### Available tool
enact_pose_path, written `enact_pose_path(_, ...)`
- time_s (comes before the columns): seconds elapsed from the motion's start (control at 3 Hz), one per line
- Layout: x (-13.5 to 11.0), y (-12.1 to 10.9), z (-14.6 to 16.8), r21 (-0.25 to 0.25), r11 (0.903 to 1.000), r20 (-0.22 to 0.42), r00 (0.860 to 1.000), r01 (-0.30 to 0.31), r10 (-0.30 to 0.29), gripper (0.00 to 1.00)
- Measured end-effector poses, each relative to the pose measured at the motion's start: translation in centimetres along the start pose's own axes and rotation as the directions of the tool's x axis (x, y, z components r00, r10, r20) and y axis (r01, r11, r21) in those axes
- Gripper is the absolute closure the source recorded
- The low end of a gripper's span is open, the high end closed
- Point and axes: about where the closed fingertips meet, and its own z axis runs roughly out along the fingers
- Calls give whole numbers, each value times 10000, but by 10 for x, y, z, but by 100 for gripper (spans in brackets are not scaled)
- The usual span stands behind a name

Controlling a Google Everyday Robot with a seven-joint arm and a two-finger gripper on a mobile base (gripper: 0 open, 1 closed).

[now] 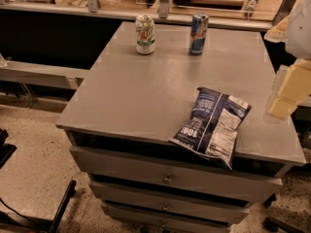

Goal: Move redbull can near blue chip bag

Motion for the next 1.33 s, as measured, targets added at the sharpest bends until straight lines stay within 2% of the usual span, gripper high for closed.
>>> enact_pose_path(0.33, 0, 0, 0, 2, 10000, 1, 10000, 0, 0, 0)
enact_pose_path(0.67, 3, -23, 1, 457, 9987, 438, 9988, -228, 208, 0)
enact_pose_path(1.0, 8, -80, 7, 1213, 9901, 1118, 9921, -712, 576, 0)
enact_pose_path(1.33, 13, -146, 16, 1731, 9730, 2226, 9684, -1525, 1122, 0)
